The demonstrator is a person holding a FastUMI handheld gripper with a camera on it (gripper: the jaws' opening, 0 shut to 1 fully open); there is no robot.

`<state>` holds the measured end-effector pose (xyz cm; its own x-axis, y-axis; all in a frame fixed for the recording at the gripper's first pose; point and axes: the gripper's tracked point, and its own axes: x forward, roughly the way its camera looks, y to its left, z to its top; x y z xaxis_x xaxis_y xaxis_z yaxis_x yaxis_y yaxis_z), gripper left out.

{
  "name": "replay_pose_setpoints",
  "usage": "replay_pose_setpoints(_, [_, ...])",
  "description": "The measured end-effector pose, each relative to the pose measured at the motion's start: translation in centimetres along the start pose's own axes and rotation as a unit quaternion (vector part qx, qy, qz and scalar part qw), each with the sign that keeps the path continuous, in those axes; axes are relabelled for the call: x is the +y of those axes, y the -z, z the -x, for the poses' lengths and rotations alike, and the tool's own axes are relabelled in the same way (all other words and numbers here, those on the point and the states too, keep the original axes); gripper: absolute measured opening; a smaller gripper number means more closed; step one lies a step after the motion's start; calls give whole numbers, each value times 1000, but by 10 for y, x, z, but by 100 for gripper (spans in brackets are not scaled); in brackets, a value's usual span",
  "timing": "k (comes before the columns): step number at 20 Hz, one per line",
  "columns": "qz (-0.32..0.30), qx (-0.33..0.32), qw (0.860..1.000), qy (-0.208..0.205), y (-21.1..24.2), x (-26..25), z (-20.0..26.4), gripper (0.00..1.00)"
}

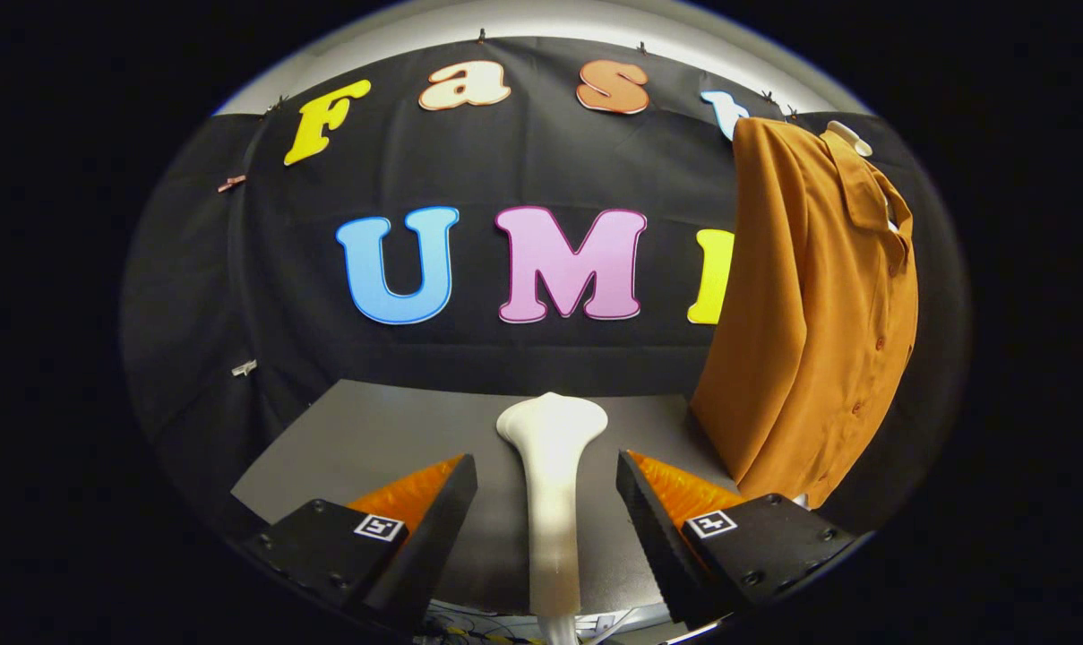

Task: Iron the clothes twice with a garment steamer, once on the left side and once on the right side.

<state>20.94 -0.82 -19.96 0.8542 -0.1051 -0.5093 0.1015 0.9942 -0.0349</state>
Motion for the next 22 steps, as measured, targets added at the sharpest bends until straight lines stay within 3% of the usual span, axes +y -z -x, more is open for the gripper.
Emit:
replay_pose_setpoints(12, [4, 126, 992, 9, 53, -5, -53, 98])
replay_pose_setpoints(18, [8, 161, 987, 4, 67, -5, -65, 69])
replay_pose_setpoints(20, [7, 160, 987, -6, 67, -2, -67, 49])
replay_pose_setpoints(22, [0, 153, 988, -19, 64, 0, -67, 45])
